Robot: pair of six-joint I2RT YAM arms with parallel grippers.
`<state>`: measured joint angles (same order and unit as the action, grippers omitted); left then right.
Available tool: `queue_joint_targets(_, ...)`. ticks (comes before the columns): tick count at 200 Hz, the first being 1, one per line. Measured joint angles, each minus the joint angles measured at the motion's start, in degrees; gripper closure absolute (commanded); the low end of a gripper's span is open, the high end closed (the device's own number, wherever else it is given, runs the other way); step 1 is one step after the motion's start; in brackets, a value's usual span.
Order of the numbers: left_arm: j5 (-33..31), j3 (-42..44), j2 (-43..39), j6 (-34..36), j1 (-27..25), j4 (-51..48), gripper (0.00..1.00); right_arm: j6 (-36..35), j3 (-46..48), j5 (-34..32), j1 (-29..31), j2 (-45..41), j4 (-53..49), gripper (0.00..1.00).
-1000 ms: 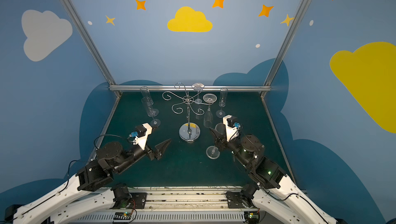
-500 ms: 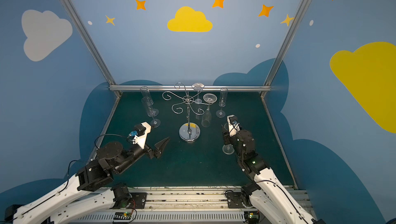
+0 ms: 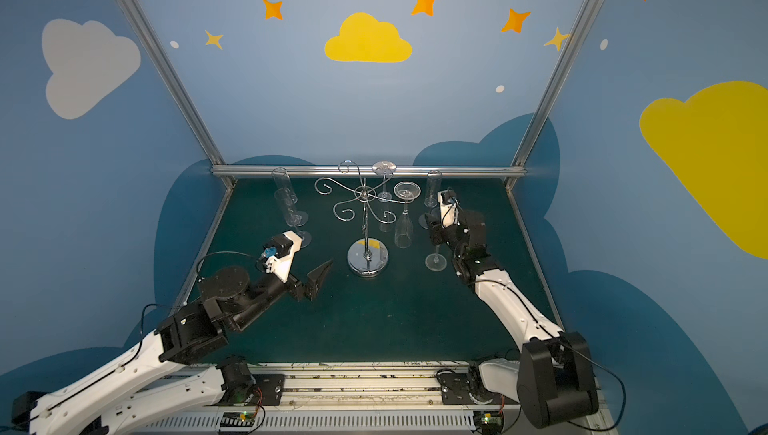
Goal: Take the wine glass off the wine glass rack
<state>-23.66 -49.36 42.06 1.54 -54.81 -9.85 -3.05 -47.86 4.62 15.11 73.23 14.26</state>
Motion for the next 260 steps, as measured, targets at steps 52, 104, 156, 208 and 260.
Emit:
queue_joint_targets(52, -0.42, -1.31, 2.12, 0.79, 4.13, 0.48, 0.06, -0.83, -5.29, 2.47, -1.57, 8.94, 7.28, 0.69)
queue_joint_targets(104, -0.17, -1.31, 3.65, -0.5, 8.28, 0.55, 0.06, -0.61, -4.92, 4.09, -1.81, 16.06, 13.88, 0.69)
queue_joint_targets(156, 0.83, -1.31, 5.51, -1.92, 10.14, 0.96, 0.06, -0.15, -4.61, 4.87, -1.81, 19.04, 18.01, 0.68)
queue_joint_targets(208, 1.64, -1.31, 5.95, -2.49, 11.06, 1.29, 0.06, 0.7, -4.52, 4.9, -2.01, 22.45, 20.44, 0.68)
queue_joint_targets(260, 1.84, -1.31, 5.9, -2.86, 11.63, 1.33, 0.06, 0.7, -3.37, 4.66, -2.27, 22.47, 22.45, 0.52)
